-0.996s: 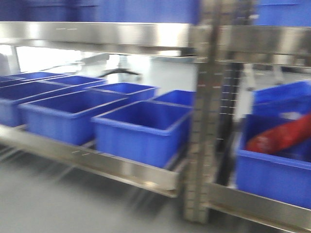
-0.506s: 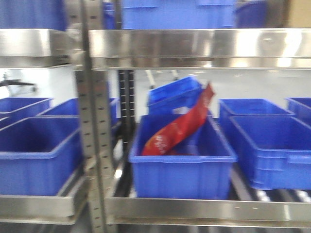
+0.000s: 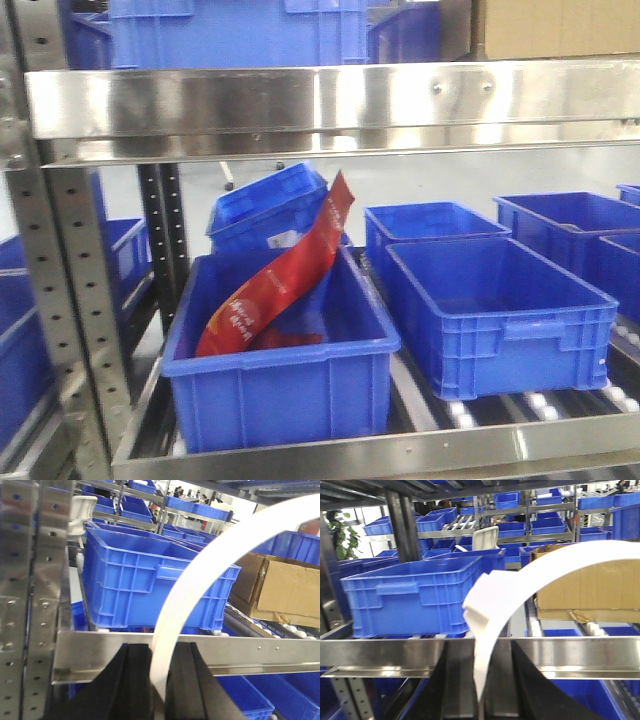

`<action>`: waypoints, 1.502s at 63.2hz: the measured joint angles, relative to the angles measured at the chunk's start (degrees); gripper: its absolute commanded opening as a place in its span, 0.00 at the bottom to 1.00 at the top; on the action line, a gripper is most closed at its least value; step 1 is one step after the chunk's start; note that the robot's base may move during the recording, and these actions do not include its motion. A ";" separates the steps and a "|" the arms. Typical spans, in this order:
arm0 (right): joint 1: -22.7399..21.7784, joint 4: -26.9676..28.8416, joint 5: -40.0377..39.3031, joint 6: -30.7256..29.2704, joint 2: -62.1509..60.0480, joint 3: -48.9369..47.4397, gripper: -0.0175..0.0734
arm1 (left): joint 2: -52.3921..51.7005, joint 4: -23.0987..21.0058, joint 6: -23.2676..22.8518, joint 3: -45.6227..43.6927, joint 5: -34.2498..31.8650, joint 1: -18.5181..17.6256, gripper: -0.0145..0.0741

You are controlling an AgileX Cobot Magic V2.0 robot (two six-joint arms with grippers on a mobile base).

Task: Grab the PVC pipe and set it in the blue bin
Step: 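Drive up to the shelf and position clamps above a blue bin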

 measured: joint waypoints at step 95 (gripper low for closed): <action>0.00 0.00 -0.10 0.00 0.00 0.00 0.01 | 0.00 0.00 0.00 0.00 0.00 0.00 0.04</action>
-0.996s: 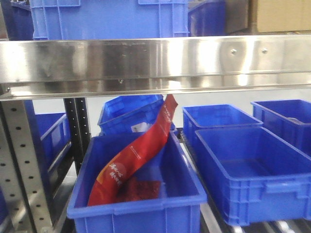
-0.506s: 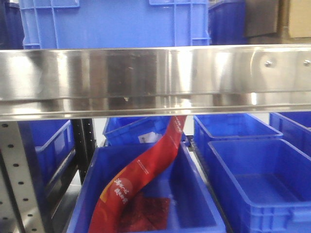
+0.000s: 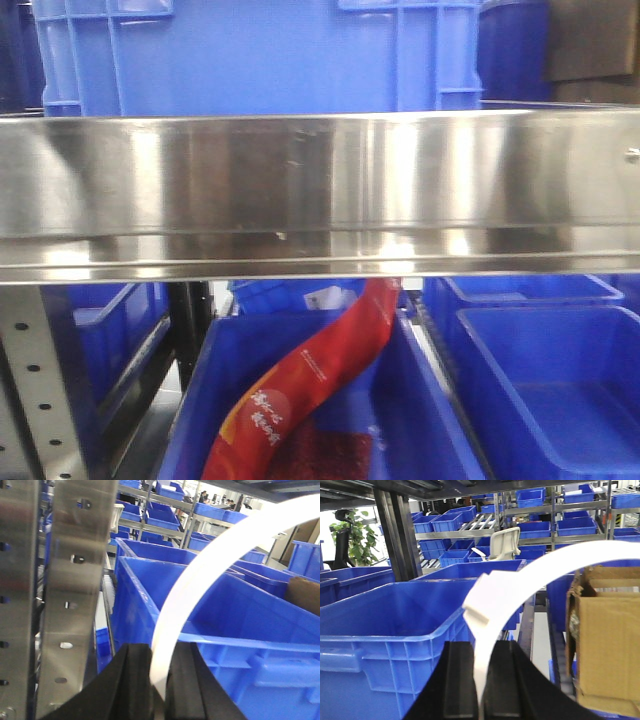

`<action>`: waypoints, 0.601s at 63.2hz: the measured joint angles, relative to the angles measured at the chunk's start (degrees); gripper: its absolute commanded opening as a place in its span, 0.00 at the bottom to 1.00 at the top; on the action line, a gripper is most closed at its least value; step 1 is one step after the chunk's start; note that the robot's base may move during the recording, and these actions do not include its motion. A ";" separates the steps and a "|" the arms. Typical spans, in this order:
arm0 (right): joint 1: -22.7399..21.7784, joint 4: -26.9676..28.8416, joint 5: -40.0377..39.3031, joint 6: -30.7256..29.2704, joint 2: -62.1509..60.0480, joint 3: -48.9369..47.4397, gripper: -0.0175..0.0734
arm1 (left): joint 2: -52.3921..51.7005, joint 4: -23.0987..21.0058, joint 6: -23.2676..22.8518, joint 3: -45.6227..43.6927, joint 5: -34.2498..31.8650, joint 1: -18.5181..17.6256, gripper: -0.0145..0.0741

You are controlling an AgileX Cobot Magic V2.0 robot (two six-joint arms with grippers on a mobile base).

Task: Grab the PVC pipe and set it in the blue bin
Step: 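Drive up to the shelf and position clamps above a blue bin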

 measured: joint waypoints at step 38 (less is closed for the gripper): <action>0.00 0.00 0.00 0.00 0.00 0.00 0.01 | 0.00 0.00 0.00 0.00 0.00 0.00 0.04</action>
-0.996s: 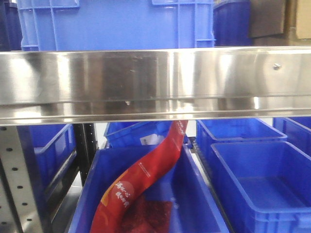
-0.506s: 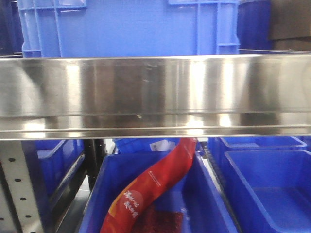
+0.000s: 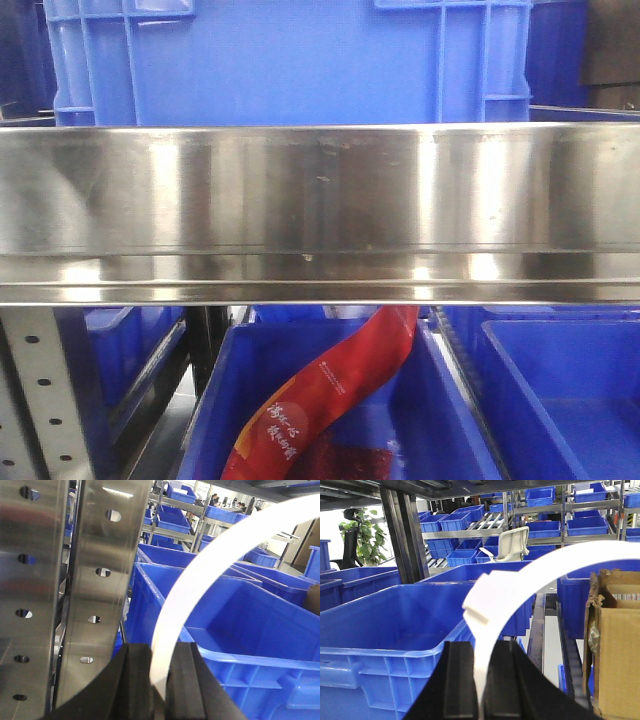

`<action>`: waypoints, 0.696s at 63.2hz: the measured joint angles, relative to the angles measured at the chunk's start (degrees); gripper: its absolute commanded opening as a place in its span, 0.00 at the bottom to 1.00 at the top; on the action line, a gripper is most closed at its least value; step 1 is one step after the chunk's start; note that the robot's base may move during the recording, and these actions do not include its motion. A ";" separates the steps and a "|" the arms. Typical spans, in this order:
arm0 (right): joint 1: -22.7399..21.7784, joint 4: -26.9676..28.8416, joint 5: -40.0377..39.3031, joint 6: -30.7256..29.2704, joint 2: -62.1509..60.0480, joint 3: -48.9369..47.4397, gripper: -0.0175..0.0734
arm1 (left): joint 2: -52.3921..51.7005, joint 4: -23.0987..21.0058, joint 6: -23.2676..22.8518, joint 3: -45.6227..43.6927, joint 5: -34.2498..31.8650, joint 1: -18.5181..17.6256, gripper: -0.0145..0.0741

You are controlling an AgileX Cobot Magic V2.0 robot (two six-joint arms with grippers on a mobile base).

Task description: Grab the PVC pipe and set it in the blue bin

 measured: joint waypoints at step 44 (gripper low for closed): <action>0.00 0.00 -4.85 0.00 0.00 0.00 0.01 | 0.00 0.50 0.00 0.00 -0.10 0.00 0.04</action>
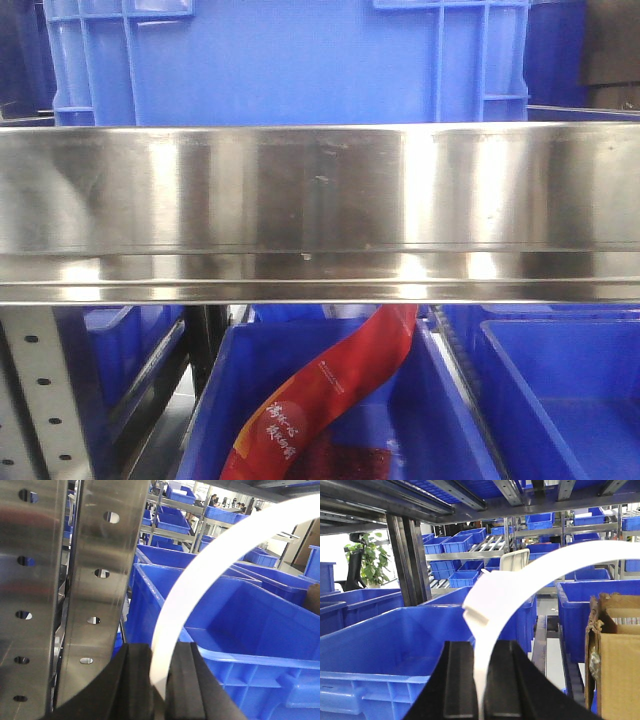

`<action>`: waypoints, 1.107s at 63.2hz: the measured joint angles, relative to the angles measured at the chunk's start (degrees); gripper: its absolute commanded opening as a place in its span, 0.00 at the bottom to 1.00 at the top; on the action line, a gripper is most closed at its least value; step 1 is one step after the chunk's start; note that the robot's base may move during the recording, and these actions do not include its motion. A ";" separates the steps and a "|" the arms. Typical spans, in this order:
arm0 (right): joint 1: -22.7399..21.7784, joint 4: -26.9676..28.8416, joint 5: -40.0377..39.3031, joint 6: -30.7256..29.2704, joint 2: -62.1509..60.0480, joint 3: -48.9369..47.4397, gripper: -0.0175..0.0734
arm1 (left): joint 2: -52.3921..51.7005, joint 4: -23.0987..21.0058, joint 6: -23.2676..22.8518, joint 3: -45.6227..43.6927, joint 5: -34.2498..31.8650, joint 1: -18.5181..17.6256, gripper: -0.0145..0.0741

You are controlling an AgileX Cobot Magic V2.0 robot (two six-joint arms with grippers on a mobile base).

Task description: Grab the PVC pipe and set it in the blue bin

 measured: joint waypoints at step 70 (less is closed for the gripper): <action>16.63 0.37 0.03 -4.93 50.40 -34.91 0.01 | 49.42 0.12 10.37 -50.81 4.99 -15.56 0.04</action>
